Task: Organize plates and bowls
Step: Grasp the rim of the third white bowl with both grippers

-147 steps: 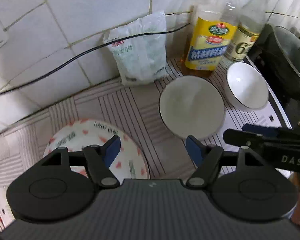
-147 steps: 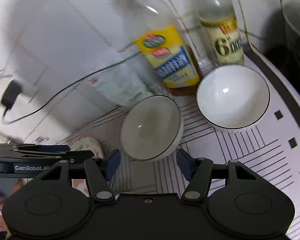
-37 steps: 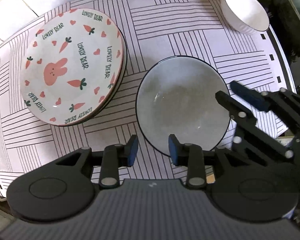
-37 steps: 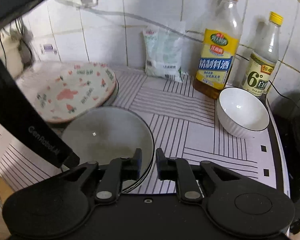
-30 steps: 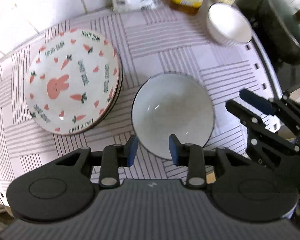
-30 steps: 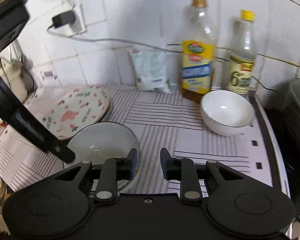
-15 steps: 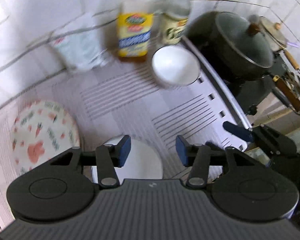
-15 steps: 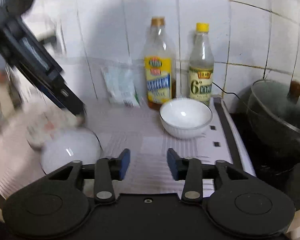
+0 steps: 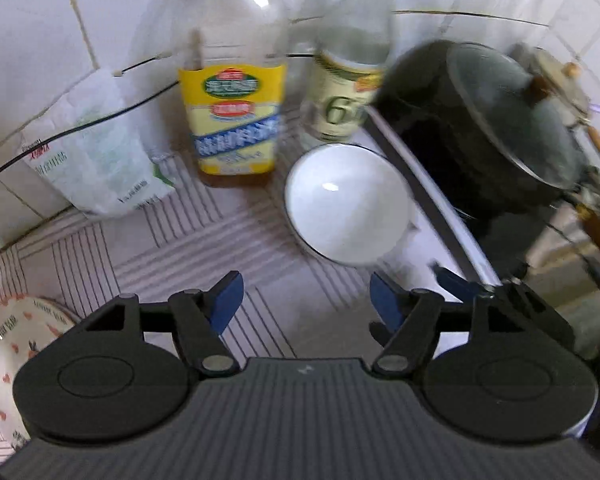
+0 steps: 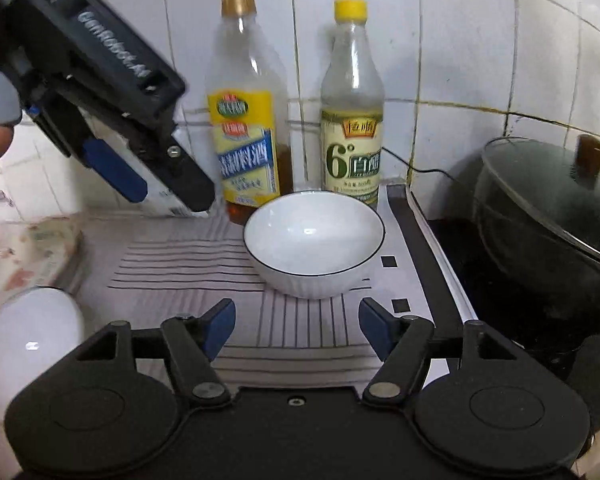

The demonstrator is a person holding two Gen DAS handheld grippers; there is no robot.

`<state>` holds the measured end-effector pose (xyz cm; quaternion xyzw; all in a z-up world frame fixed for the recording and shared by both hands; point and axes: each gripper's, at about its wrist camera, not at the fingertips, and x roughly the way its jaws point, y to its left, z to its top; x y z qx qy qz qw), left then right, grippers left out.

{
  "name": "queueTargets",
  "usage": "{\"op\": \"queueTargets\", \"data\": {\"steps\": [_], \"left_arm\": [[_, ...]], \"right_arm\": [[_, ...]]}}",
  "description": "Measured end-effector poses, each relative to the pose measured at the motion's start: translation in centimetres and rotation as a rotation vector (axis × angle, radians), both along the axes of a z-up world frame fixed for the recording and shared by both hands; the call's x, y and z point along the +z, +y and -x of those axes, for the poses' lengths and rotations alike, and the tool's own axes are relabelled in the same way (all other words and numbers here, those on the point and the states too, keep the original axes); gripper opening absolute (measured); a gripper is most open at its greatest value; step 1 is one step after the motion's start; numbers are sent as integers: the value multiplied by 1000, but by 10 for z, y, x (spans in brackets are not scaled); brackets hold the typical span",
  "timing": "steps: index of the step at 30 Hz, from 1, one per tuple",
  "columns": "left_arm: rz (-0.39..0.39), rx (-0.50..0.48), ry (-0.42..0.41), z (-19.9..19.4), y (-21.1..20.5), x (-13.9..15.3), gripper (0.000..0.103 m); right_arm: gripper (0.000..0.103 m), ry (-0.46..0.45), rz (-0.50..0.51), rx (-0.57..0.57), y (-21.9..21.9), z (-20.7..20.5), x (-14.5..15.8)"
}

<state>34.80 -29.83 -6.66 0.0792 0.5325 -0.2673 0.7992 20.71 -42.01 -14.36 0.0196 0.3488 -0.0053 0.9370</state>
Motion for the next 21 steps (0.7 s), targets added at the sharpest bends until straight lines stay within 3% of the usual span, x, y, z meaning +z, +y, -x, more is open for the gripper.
{"op": "queueTargets", "data": {"steps": [3, 8, 13, 15, 17, 20, 21], "left_arm": [[-22, 12, -6, -15, -5, -20, 69], [10, -2, 37, -38, -15, -48, 69], [-27, -18, 31, -49, -36, -69, 69], [-15, -28, 35, -52, -40, -74, 63], [-31, -38, 62, -55, -44, -80, 34], [-22, -30, 129, -58, -46, -84, 16], [-14, -30, 131, -57, -46, -83, 16]], "right_arm": [[73, 28, -4, -23, 0, -17, -14], [73, 61, 1, -68, -3, -38, -35], [77, 59, -17, -90, -6, -54, -47], [78, 65, -12, -80, -6, -63, -51], [84, 52, 1, -83, -4, -68, -55], [87, 38, 20, -80, -2, -71, -59], [87, 33, 25, -82, -1, -72, -60]]}}
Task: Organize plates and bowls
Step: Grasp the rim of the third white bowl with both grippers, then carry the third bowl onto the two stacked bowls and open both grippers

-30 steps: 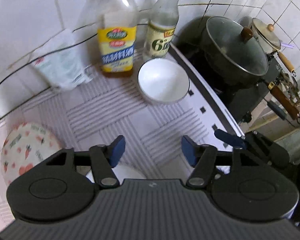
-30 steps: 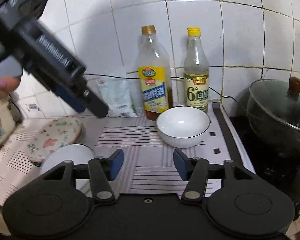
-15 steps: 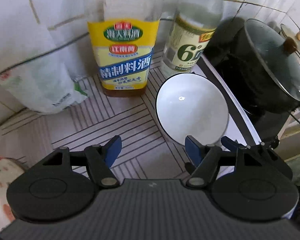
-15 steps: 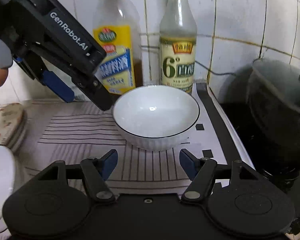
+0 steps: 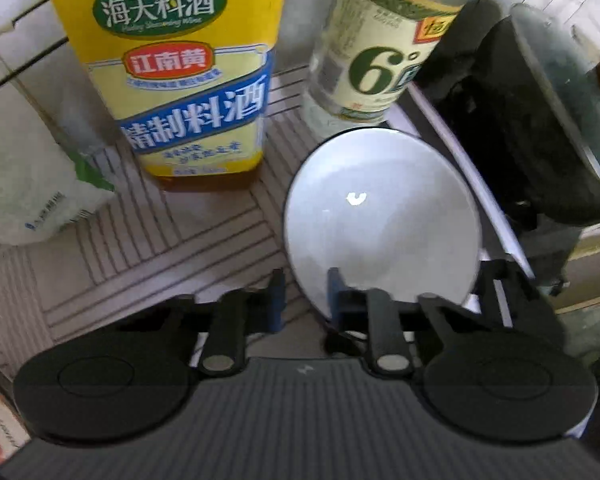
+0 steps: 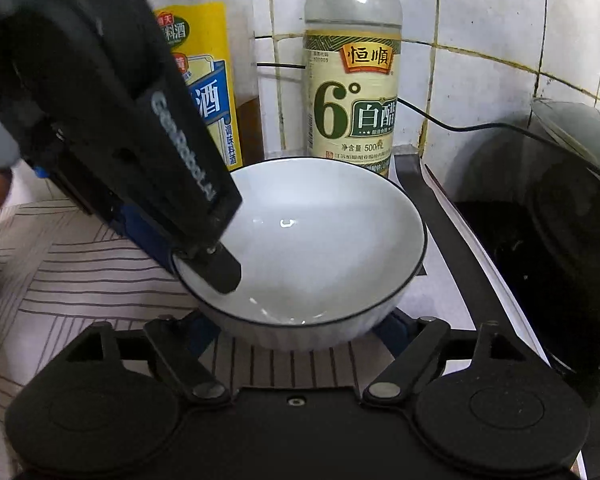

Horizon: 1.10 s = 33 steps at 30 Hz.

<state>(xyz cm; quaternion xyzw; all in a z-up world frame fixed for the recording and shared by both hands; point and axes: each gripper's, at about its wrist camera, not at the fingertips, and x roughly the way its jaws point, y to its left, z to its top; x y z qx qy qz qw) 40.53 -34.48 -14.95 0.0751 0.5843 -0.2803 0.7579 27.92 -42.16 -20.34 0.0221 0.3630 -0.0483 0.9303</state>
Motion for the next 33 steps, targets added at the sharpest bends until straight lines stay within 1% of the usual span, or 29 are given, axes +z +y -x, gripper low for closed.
{"op": "queueTargets", "data": {"steps": [4, 8, 13, 17, 21, 22, 24, 28, 30, 33], "left_arm": [[-44, -30, -50, 9, -6, 3, 16], [-34, -41, -52, 19, -3, 7, 16], [-22, -29, -42, 36, 7, 21, 16], [-20, -31, -53, 52, 19, 38, 16], [-28, -65, -75, 73, 31, 60, 16], [-20, -69, -85, 80, 36, 68, 16], [-1, -70, -93, 90, 47, 84, 17], [17, -42, -106, 109, 67, 109, 17], [20, -27, -111, 116, 76, 117, 17], [13, -2, -115, 127, 92, 123, 17]], "right_arm": [[87, -7, -3, 2, 4, 4, -1], [87, -31, -2, 4, 5, 13, 2], [87, -45, -10, 10, 14, 31, 16], [87, -71, -26, 23, 22, 49, 32], [88, -74, -61, 67, 28, 69, 56], [88, -85, -76, 78, 28, 74, 64], [88, -106, -64, 109, 34, 86, 78], [88, -133, -34, 164, 48, 103, 102], [88, -142, -34, 191, 54, 109, 109], [88, -117, -46, 248, 65, 115, 117]]}}
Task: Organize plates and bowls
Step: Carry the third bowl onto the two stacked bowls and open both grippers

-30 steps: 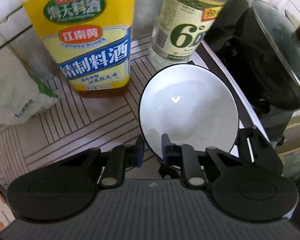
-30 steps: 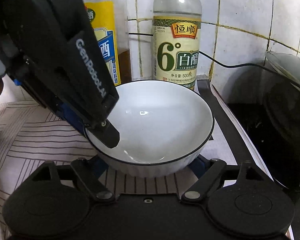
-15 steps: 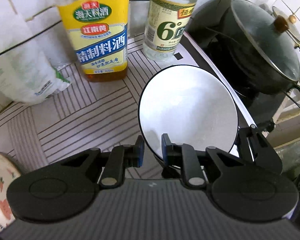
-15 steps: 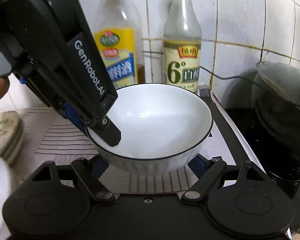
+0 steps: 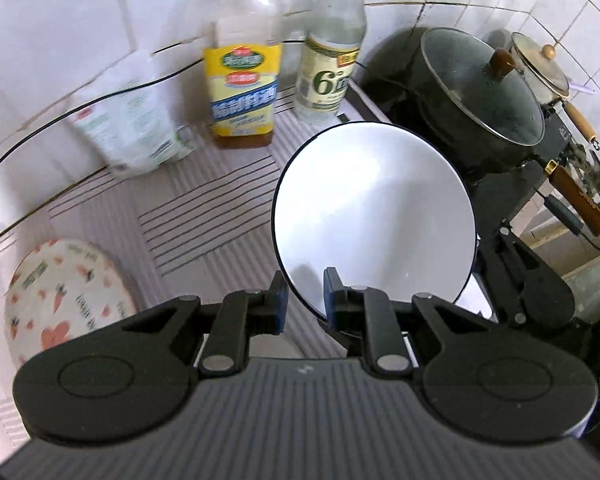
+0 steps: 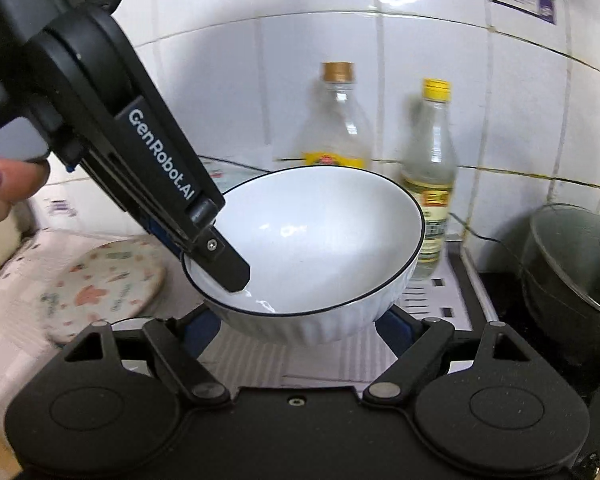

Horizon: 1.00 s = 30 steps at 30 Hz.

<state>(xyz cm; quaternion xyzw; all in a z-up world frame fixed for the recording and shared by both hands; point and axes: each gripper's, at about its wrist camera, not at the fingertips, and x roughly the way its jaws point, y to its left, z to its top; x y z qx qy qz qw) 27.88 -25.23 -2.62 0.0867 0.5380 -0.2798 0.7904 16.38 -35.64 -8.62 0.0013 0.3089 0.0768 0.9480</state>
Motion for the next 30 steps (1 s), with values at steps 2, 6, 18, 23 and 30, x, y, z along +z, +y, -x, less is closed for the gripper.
{"op": "queueTargets", "data": {"steps": [2, 6, 18, 23, 30], "left_arm": [[-7, 23, 4, 6, 12, 1, 17], [-28, 74, 11, 15, 37, 0, 17], [-92, 194, 116, 27, 86, -31, 19], [-104, 229, 140, 29, 94, -43, 19], [-149, 221, 169, 28, 93, -54, 19]], "right_arm": [[88, 0, 4, 38, 9, 6, 3], [88, 28, -10, 118, 22, 12, 4], [90, 97, -18, 251, 57, 16, -19], [90, 131, 10, 287, 66, 12, -25], [90, 178, 40, 285, 76, 17, -30]]}}
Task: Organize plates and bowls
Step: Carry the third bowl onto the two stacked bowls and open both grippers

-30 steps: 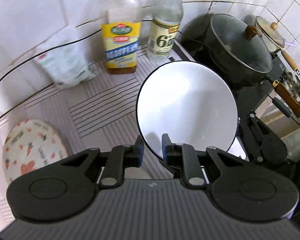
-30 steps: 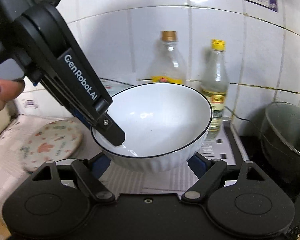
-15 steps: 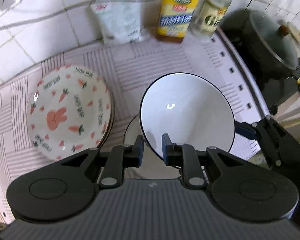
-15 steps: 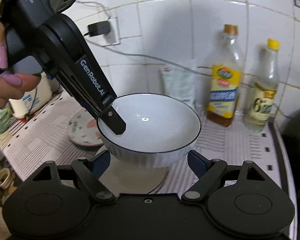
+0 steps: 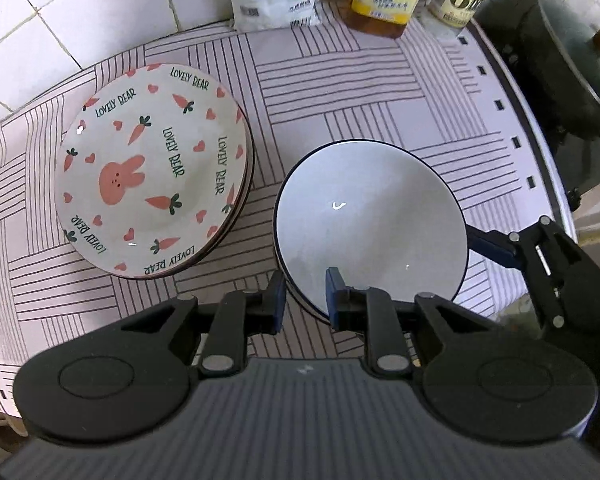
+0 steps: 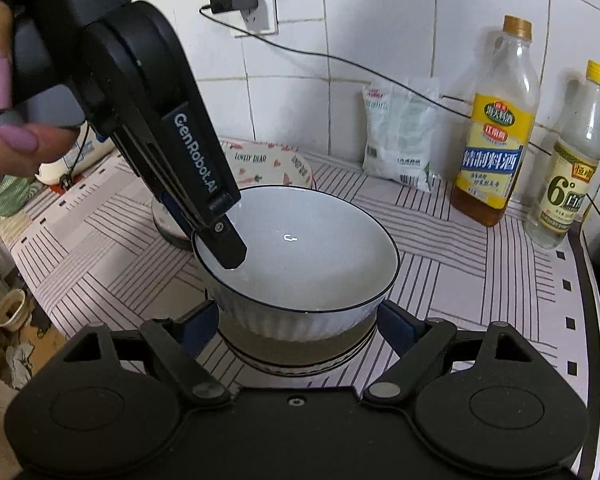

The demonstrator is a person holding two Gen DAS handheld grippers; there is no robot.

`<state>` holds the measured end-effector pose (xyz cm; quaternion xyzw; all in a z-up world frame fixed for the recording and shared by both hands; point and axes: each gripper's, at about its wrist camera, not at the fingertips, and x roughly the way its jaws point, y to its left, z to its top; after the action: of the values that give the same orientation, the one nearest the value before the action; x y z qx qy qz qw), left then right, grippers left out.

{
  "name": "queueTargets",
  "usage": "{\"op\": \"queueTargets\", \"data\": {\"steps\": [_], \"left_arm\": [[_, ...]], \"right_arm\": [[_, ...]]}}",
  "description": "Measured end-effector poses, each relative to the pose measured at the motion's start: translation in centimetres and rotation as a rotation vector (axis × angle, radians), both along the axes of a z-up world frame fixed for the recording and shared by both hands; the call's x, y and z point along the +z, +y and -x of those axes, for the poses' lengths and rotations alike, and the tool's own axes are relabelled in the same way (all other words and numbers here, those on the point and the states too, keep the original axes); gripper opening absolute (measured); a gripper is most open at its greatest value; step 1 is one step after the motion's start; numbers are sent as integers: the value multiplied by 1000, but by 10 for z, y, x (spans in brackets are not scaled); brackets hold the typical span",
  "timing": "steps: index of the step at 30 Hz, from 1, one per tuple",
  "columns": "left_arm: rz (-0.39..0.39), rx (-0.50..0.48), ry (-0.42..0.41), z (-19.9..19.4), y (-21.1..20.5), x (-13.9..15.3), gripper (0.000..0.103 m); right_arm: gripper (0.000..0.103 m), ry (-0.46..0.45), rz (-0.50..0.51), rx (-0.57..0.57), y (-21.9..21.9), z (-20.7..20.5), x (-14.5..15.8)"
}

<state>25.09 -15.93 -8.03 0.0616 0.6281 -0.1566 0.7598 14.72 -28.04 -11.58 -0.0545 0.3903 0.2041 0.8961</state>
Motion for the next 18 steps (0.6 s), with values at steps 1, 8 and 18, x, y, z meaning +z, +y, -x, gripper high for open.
{"op": "queueTargets", "data": {"steps": [1, 8, 18], "left_arm": [[-6, -2, 1, 0, -1, -2, 19], [-32, 9, 1, 0, -4, -9, 19], [-73, -18, -12, 3, -10, -14, 19]], "right_arm": [[90, 4, 7, -3, 1, 0, -1], [93, -2, 54, -9, 7, 4, -5], [94, -34, 43, -42, 8, 8, -8]]}}
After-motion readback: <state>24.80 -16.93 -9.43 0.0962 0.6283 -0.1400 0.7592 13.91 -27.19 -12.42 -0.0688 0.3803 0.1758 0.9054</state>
